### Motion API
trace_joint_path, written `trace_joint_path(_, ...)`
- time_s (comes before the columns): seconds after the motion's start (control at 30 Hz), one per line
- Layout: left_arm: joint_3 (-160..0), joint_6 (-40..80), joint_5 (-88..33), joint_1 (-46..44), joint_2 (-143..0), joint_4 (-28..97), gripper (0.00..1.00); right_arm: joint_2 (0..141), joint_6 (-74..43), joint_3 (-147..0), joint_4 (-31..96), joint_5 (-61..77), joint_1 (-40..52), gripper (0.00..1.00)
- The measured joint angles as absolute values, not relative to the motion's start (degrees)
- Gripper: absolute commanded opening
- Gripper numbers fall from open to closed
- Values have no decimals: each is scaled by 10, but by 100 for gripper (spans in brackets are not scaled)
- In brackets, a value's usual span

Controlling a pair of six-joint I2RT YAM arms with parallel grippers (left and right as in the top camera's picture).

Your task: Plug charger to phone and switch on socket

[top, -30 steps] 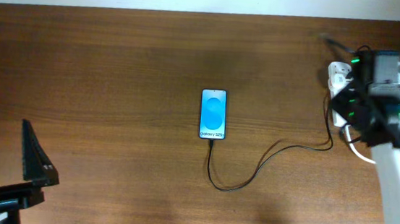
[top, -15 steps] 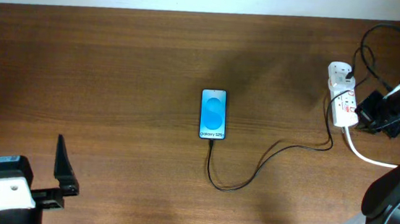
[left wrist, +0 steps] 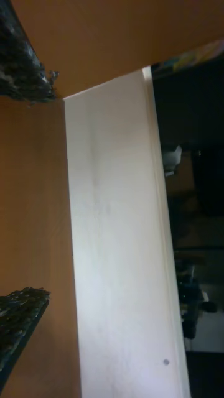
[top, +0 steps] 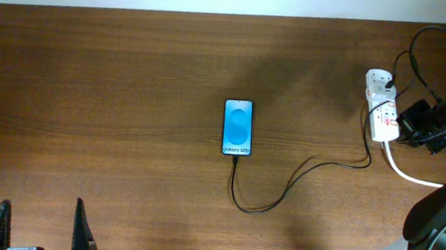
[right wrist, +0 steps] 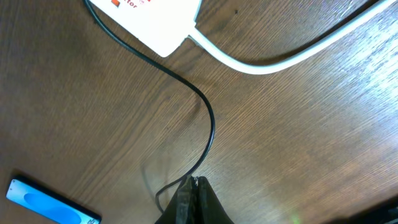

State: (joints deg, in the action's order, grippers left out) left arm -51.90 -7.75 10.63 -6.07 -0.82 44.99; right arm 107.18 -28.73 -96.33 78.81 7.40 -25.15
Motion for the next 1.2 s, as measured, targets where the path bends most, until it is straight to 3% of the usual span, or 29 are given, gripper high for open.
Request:
trace_joint_path(0.33, -439, -77, 140, -76, -7, 378, 99, 1090, -318, -982, 687, 75, -251, 4)
trace_joint_path(0.6, -356, -77, 140, -76, -7, 399, 99, 1268, -339, -1146, 720, 83, -247, 4)
trace_joint_path(0.83, -355, -77, 140, -76, -7, 454, 99, 1310, -387, -1156, 612, 119, -243, 4)
trace_joint_path(1.2, -355, -77, 140, -76, -7, 454, 99, 1339, -393, -1157, 602, 116, -242, 4)
